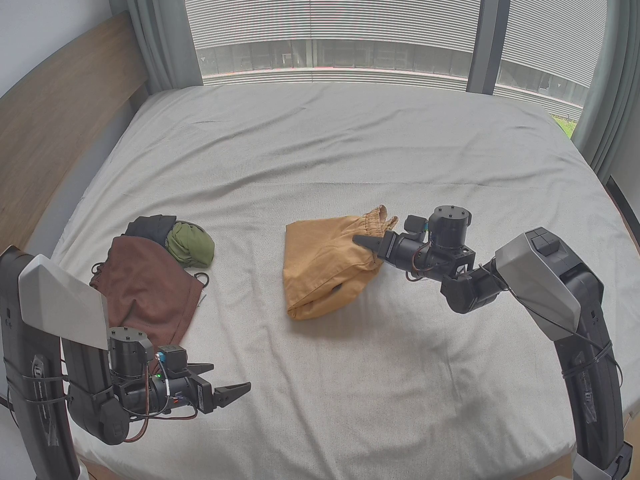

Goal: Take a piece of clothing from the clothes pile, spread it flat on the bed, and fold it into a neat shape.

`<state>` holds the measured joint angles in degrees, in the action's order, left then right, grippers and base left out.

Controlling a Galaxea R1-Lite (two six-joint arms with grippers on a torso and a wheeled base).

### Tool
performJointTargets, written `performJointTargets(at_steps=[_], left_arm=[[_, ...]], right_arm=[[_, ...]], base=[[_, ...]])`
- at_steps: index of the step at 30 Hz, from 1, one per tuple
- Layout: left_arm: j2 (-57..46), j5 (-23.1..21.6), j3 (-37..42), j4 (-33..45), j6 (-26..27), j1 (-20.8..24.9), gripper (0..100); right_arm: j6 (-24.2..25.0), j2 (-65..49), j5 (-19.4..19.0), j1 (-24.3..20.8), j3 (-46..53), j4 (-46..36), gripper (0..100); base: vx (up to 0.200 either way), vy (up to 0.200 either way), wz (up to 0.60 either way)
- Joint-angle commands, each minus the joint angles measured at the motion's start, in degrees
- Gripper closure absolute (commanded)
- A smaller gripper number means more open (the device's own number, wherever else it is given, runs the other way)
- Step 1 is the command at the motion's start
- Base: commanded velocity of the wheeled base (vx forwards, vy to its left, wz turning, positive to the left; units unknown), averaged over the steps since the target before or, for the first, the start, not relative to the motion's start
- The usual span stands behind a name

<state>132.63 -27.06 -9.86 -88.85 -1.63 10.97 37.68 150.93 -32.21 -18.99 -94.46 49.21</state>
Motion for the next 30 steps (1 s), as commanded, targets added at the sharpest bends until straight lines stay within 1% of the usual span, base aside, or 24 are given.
performJointTargets(at_steps=[1,6,15,18,23,24,27,30], left_arm=[[0.0,0.0,0.0,-0.1,0.0,-0.1,0],[-0.1,0.0,0.0,-0.1,0.0,-0.1,0],[-0.1,0.0,0.0,0.0,0.0,-0.1,0],[0.0,0.0,0.0,-0.1,0.0,-0.1,0],[0.1,0.0,-0.1,0.0,0.0,-0.1,0],[0.1,0.0,-0.1,0.0,0.0,-0.1,0],[-0.1,0.0,0.0,0.0,0.0,-0.1,0],[-0.1,0.0,0.0,0.0,0.0,-0.1,0]], right_arm=[[-0.1,0.5,0.0,1.2,3.9,1.8,100],[-0.1,0.5,0.2,1.2,9.3,5.9,100],[-0.1,1.6,0.5,1.5,11.1,9.9,100],[-0.1,1.6,0.5,1.5,11.9,10.1,100],[-0.2,1.6,0.6,1.1,14.5,14.2,100],[-0.2,1.6,0.6,1.2,14.7,14.5,0],[-0.2,1.6,0.7,1.2,14.9,14.5,0],[-1.8,0.9,0.7,1.7,16.5,14.4,0]], base=[[0.000,0.000,0.00],[0.000,0.000,0.00],[0.000,0.000,0.00],[0.000,0.000,0.00],[0.000,0.000,0.00],[0.000,0.000,0.00],[0.000,0.000,0.00],[0.000,0.000,0.00]])
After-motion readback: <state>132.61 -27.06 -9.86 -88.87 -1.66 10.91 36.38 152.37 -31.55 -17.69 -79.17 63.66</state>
